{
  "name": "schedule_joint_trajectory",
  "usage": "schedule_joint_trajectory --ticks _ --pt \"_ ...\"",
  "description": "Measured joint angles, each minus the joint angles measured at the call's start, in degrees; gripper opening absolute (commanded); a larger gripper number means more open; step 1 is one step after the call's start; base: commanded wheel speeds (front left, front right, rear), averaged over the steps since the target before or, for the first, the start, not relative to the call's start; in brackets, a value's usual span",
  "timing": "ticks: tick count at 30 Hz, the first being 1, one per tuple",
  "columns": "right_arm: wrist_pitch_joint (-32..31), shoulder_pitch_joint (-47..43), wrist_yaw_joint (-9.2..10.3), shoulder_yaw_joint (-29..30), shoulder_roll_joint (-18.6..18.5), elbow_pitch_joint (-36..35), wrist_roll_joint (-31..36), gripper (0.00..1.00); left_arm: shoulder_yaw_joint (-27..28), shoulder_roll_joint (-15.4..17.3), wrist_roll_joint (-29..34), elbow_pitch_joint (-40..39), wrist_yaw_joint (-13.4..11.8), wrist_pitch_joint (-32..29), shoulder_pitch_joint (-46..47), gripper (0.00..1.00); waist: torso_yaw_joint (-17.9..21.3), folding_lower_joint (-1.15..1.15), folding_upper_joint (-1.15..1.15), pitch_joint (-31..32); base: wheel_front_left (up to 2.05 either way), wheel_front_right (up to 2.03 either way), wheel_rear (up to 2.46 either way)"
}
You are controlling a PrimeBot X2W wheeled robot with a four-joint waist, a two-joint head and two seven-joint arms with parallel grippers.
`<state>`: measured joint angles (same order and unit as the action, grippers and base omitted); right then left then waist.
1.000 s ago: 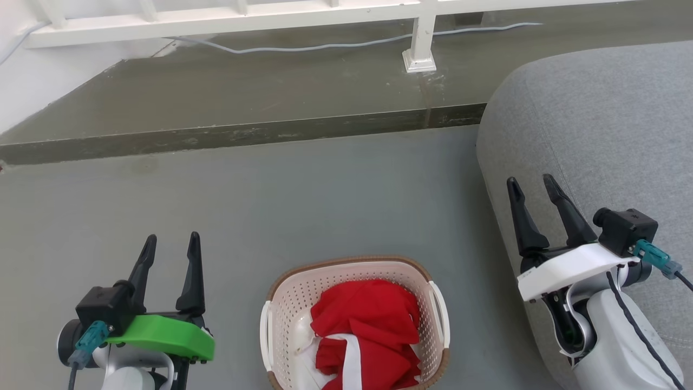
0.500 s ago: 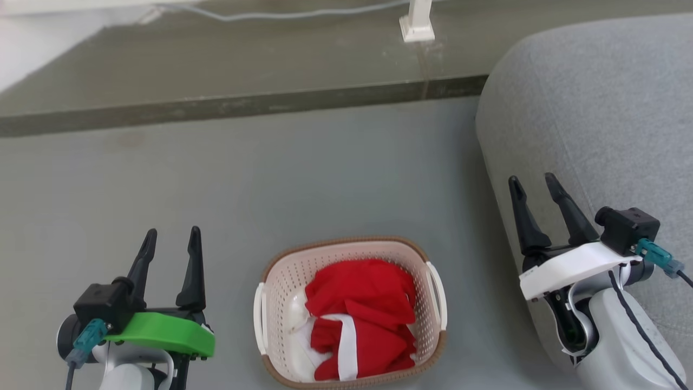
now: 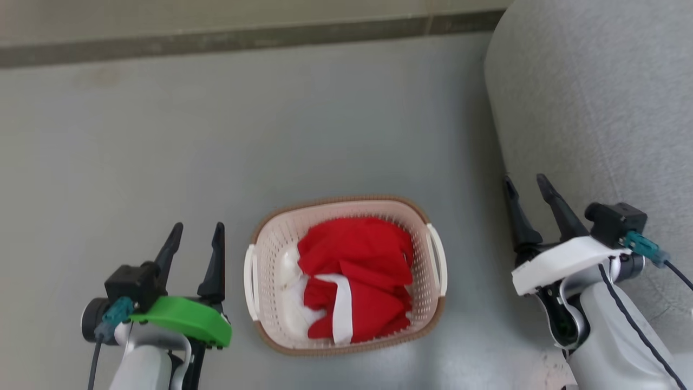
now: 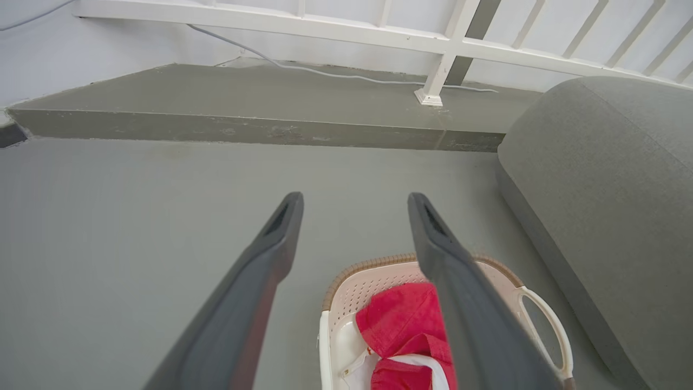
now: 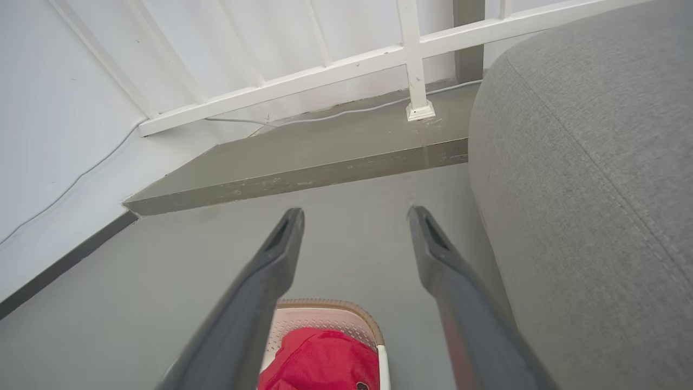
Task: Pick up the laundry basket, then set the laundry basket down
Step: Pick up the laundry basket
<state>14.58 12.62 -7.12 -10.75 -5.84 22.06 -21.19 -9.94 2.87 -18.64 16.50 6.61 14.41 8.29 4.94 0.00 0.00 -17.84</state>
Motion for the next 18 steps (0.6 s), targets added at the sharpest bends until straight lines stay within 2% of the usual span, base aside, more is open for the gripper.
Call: schedule_joint_trajectory --ticks 6,18 --pt "0.0 3.17 0.0 -0.93 0.1 2.23 -1.04 1.0 -1.08 0.0 -0.69 5.42 0.45 -0.85 3.99 1.0 -0.24 0.0 0.0 -4.5 0.0 0.0 0.0" --pt "0.0 6.26 0.0 -3.09 -0.02 11.02 -3.54 1.0 -2.19 -0.18 -4.31 16.15 0.51 -3.32 11.8 1.0 -0.94 0.0 0.0 -11.95 0.0 0.0 0.0"
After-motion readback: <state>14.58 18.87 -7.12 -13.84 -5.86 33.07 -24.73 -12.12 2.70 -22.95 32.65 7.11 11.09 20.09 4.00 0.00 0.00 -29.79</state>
